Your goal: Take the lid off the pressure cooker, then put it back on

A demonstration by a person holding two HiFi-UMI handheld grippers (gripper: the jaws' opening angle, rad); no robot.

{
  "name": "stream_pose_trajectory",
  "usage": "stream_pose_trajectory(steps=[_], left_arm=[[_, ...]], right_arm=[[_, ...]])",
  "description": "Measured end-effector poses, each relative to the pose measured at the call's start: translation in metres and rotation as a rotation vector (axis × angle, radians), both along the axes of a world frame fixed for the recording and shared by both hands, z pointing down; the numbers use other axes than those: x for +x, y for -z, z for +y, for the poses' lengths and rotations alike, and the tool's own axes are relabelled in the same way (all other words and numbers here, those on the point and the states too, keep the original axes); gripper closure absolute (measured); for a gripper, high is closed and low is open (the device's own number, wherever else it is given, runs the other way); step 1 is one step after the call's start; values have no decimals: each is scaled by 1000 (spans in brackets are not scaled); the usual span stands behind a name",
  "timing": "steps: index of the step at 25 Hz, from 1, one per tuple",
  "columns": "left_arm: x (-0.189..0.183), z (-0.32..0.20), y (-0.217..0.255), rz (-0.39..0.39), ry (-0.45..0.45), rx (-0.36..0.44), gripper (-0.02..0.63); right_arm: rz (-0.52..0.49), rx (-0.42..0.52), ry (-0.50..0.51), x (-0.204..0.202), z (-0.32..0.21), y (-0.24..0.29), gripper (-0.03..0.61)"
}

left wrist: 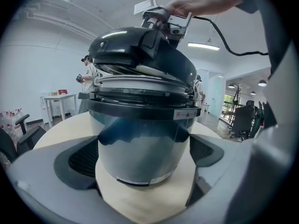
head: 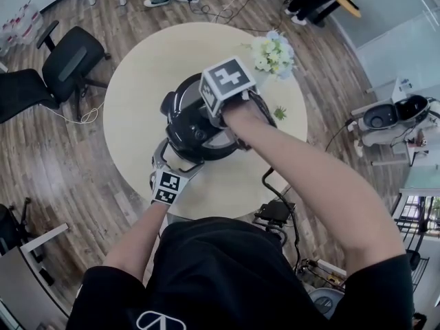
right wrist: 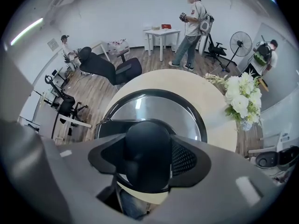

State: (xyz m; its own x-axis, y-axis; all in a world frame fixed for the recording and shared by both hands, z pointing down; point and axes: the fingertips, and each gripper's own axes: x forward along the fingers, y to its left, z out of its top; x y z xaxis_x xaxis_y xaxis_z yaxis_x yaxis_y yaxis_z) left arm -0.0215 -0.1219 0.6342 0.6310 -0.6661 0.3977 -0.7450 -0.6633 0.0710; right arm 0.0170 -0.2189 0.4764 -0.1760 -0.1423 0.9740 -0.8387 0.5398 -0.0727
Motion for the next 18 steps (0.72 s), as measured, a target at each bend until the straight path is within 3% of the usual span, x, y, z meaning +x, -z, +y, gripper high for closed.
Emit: stream_pose_trajectory(steps=[7, 11, 18], left_arm=[[0, 1, 0, 3, 10, 8, 25], [3, 4, -1, 0, 6, 14, 25], [-1, 3, 3, 5, 9, 11, 25]], right_arm=[[18, -30, 42, 33, 4, 34, 291], [13, -43, -35, 91, 15, 47, 291], [110, -68, -173, 216, 47, 49, 291]])
